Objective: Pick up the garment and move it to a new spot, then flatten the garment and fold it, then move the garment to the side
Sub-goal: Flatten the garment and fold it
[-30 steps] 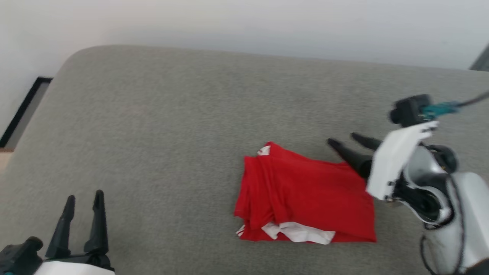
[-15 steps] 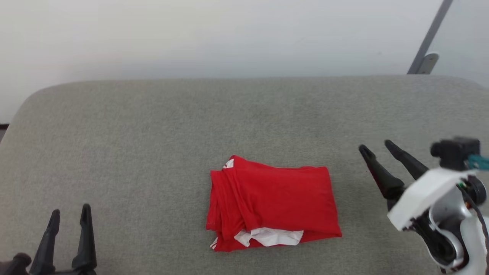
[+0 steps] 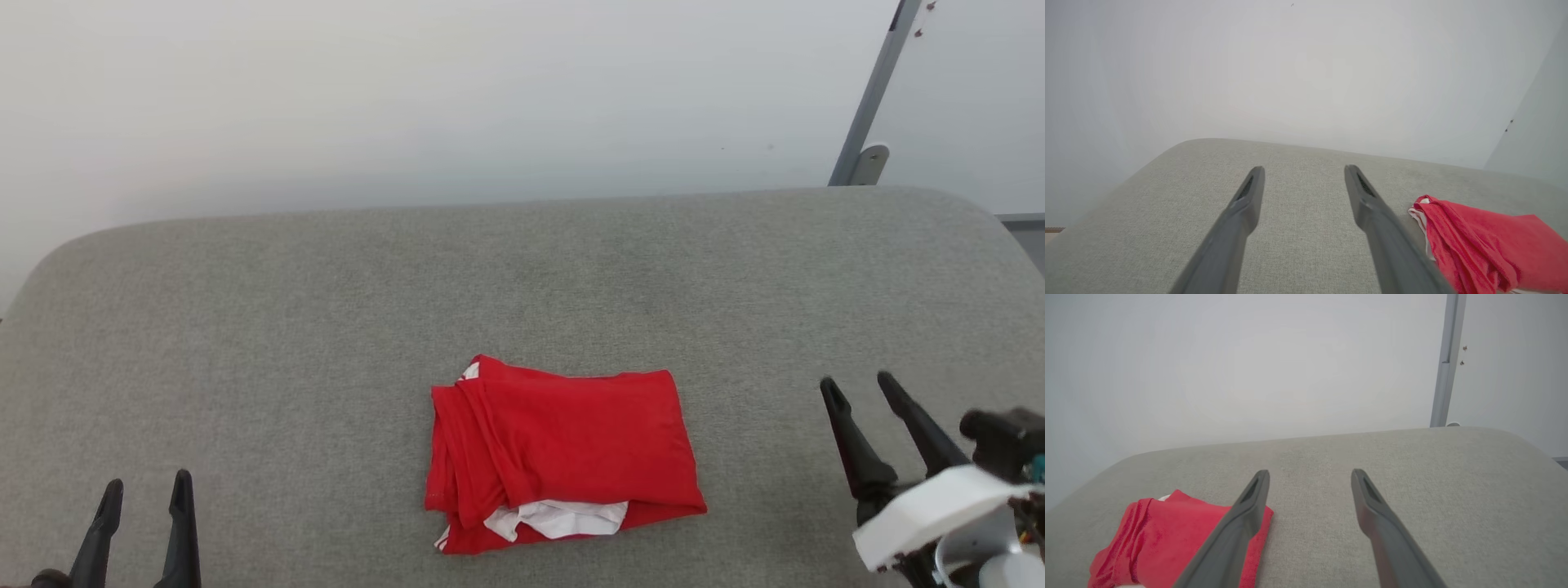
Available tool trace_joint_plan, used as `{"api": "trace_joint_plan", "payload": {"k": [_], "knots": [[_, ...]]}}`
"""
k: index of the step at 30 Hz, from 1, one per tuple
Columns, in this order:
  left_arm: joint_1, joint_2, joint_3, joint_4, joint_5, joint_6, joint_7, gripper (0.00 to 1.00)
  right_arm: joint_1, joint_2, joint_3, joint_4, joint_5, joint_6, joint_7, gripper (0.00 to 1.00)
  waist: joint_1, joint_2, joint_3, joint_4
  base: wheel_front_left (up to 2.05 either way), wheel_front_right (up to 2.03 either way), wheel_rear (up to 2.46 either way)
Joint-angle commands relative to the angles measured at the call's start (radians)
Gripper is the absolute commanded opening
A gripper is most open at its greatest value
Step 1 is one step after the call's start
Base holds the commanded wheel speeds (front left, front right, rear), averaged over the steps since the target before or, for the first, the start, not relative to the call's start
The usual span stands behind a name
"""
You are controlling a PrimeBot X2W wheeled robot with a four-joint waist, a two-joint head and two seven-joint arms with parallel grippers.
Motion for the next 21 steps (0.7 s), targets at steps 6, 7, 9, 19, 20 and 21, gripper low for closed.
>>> {"api": "trace_joint_plan", "payload": {"k": [6, 7, 9, 19, 20, 21], "knots": [[0.025, 0.008, 0.000, 0.011, 0.018, -0.003, -0.004, 1.00, 0.043, -0.008, 0.017, 0.079, 0.007, 0.000, -0.132, 1.00, 0.0000, -0.0001, -0.022, -0.008, 0.00, 0.00, 0.00], [0.026, 0.007, 0.002, 0.013, 0.019, -0.003, -0.004, 1.00, 0.048, -0.009, 0.015, 0.090, 0.007, 0.000, -0.145, 1.00, 0.0000, -0.0001, -0.024, -0.008, 0.00, 0.00, 0.00], [0.033, 0.004, 0.003, 0.021, 0.019, -0.003, -0.004, 1.00, 0.053, -0.007, 0.016, 0.108, 0.015, 0.000, -0.164, 1.00, 0.0000, -0.0001, -0.029, -0.009, 0.00, 0.00, 0.00], [0.043, -0.008, 0.011, 0.042, 0.014, -0.003, -0.005, 1.00, 0.077, -0.004, 0.017, 0.158, 0.019, 0.000, -0.202, 1.00, 0.0000, -0.0001, -0.042, -0.014, 0.00, 0.00, 0.00], [0.041, -0.011, 0.010, 0.040, 0.010, -0.003, -0.005, 1.00, 0.078, -0.005, 0.019, 0.159, 0.017, 0.000, -0.204, 1.00, 0.0000, -0.0001, -0.043, -0.014, 0.00, 0.00, 0.00], [0.040, -0.014, 0.010, 0.038, 0.007, -0.003, -0.005, 1.00, 0.077, -0.004, 0.019, 0.161, 0.018, 0.000, -0.206, 1.00, 0.0000, -0.0001, -0.043, -0.015, 0.00, 0.00, 0.00]]}}
